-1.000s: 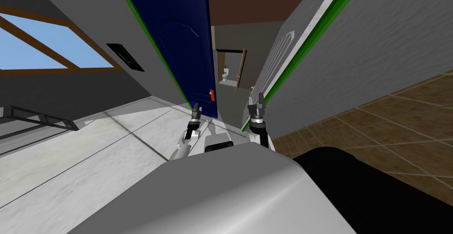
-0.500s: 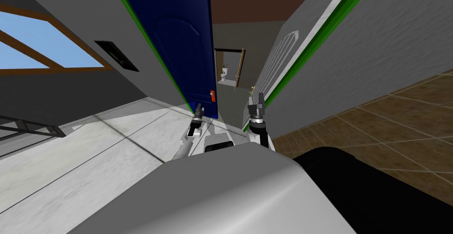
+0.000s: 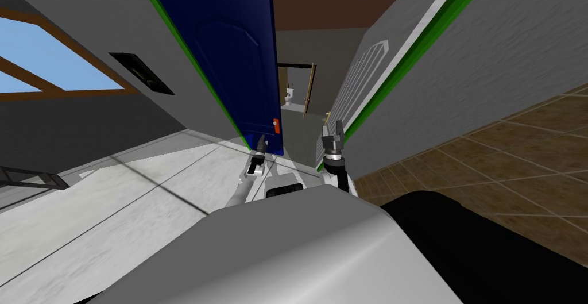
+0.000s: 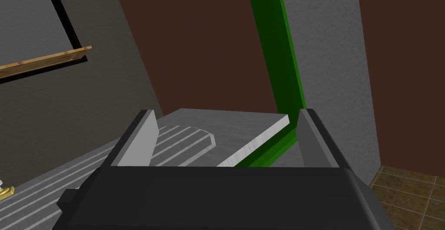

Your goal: Push the door open

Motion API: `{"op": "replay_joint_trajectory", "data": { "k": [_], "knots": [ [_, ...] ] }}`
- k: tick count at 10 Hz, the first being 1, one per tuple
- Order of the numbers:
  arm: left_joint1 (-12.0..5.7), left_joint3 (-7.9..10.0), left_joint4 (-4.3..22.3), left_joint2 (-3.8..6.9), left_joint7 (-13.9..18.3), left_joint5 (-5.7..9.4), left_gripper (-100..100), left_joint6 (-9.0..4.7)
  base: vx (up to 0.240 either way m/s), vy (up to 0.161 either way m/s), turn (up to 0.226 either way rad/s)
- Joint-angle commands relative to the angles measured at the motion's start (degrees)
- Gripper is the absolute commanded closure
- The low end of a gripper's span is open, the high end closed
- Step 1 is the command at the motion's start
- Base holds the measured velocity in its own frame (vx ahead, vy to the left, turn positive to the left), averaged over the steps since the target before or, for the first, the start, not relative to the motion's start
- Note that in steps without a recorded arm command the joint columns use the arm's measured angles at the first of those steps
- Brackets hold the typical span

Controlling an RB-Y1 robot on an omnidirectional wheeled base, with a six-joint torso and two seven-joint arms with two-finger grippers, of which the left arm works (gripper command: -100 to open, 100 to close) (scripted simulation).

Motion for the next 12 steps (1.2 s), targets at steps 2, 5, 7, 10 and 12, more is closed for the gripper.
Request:
{"op": "replay_joint_trajectory", "data": {
  "k": [2, 5, 7, 10, 12],
  "knots": [
    [-1.81, -0.23, 2.51, 0.01, 0.37, 0.07, -100, 0.70, 0.076, 0.098, -0.049],
    [-4.98, -0.62, 7.59, -0.37, 0.75, 0.14, -100, 1.10, 0.048, 0.080, -0.057],
    [-7.03, -0.87, 10.87, -0.65, 0.99, 0.19, -100, 1.36, 0.087, 0.107, -0.076],
    [-9.90, -1.23, 15.34, -1.14, 1.33, 0.26, -100, 1.72, 0.075, 0.108, -0.060],
    [-10.83, -1.34, 16.98, -1.30, 1.45, 0.28, -100, 1.84, 0.048, 0.092, -0.038]
  ]
}}
